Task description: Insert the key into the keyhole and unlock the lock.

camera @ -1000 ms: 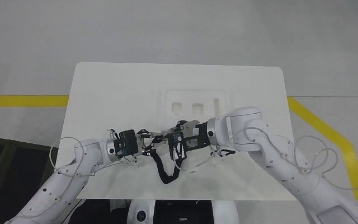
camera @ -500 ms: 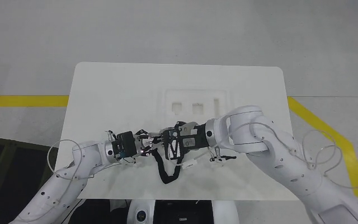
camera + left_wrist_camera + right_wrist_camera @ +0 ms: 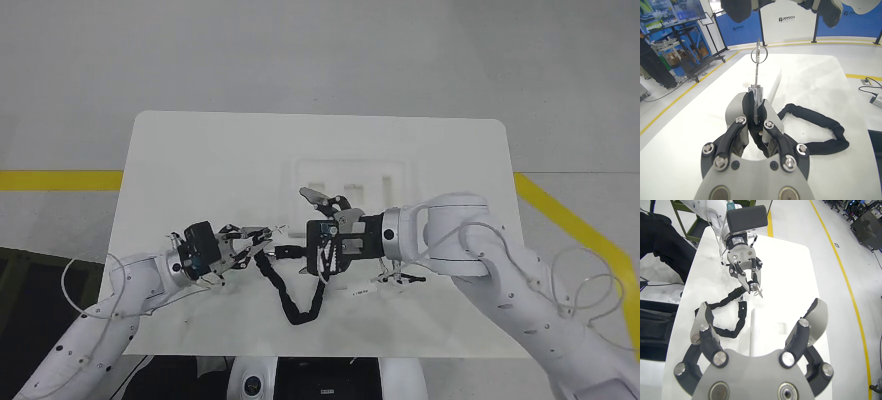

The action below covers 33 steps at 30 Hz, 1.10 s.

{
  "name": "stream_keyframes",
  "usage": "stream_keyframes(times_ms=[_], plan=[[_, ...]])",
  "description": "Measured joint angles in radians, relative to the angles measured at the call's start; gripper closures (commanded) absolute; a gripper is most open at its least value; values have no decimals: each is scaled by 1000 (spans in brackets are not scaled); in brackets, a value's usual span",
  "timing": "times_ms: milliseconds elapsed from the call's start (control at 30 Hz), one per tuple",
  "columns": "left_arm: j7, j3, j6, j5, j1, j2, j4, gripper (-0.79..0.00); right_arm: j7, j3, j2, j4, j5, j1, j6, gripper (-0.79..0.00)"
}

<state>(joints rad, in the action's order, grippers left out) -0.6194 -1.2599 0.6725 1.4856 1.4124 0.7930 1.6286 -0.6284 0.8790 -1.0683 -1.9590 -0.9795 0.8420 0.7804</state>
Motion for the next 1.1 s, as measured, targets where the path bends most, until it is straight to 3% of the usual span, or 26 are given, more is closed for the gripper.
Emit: stream_keyframes(times_ms=[233, 467, 600, 1033, 1067, 1100], plan=[[75, -134, 21, -66, 72, -18, -22, 0, 96, 70, 15, 19, -20, 82, -18, -785], [208, -186, -2, -112, 69, -18, -35, 0, 120, 115, 25, 16, -46, 138, -53, -785], [298, -163, -27, -109, 30, -10, -37, 0, 128, 134, 28, 13, -50, 164, -72, -785], [537, 28, -128, -7, -141, 38, -68, 0, 151, 192, 39, 1, -52, 235, -99, -785], [544, 37, -128, -2, -149, 41, -68, -52, 152, 196, 40, 0, -53, 238, -99, -785], [551, 45, -132, 6, -156, 43, -68, -191, 153, 198, 40, -2, -53, 241, -99, -785]])
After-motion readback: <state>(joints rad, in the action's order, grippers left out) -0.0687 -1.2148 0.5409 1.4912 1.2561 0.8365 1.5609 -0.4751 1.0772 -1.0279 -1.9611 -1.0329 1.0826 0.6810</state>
